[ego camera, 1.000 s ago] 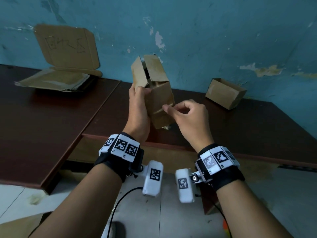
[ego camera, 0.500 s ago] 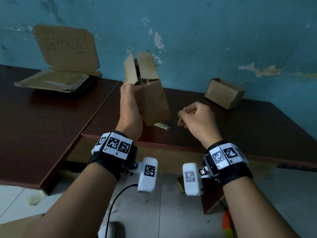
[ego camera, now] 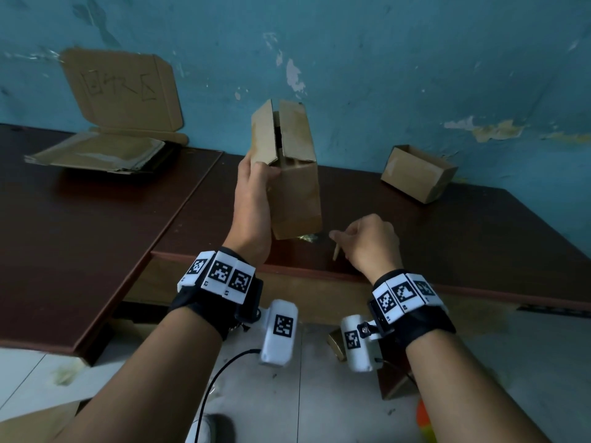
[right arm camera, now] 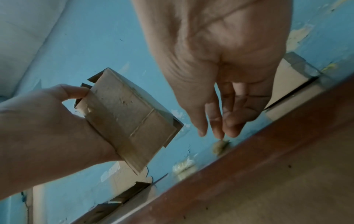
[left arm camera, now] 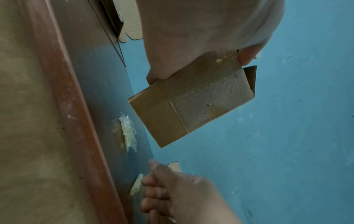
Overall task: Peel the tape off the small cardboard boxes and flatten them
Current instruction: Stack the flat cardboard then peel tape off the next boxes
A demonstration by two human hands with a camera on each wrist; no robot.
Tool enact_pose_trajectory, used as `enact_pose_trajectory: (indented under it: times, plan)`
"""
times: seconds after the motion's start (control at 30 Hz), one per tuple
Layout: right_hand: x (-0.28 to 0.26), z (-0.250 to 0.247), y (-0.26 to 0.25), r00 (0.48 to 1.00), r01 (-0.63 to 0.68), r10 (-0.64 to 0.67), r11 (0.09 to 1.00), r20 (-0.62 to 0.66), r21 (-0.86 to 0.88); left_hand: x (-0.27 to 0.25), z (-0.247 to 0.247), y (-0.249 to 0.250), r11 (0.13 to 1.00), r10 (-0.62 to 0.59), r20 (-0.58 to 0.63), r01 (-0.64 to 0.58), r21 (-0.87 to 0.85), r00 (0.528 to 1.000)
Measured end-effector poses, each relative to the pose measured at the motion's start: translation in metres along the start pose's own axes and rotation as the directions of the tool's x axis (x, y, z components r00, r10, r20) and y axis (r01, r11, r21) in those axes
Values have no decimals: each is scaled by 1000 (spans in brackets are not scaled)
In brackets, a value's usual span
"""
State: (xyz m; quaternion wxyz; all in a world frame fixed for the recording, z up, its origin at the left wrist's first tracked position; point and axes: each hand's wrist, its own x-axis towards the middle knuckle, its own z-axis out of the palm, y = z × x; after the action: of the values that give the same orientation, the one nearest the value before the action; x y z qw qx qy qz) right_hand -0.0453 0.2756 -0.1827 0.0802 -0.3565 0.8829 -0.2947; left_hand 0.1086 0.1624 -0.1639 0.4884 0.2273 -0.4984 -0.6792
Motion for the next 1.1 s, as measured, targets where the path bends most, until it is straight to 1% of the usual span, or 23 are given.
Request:
enact_pose_trajectory:
  times: [0.1,0.13,0.2,0.27,0.33,0.37,0.5,0.57,0.7,0.83,0.93,1.1]
  plan:
    - [-4,-11,-8,999,-36,37,998,-36,50,-7,4,6,998,43,15,-44,43,999]
    - [-5,-16,-11,998,-18,24,995,-65,99,-9,6,9,996,57,22,-58,65,998]
    - [-7,-25,-17,989,95,-60,959,-139,265,-12,8,12,989,91,46,-95,114,995]
    - [-10,-31,-25,974,193,-111,859,-196,474,-13,9,13,972,130,109,-149,180,985]
    - [-13,-35,-32,973,218,-116,742,-199,634,-14,10,11,950,135,177,-178,255,975]
    - [-13,-37,-35,974,219,-122,710,-189,669,-15,10,9,942,125,199,-179,283,972]
    - [-15,-39,-38,974,225,-134,692,-185,686,-16,10,5,926,93,233,-171,337,968]
    - [-16,-37,-36,975,219,-130,671,-178,709,-17,10,8,920,100,255,-187,345,962]
    - [-15,-36,-33,980,189,-81,650,-180,736,-18,9,9,905,157,335,-271,328,929]
    - [-12,-37,-31,988,135,-32,642,-150,754,-17,7,11,883,195,388,-334,329,901]
    - [-12,-39,-31,987,151,-49,624,-155,767,-18,8,11,874,207,423,-362,326,882]
    - [-15,-46,-33,983,182,-81,580,-166,794,-16,9,5,864,276,418,-414,286,865]
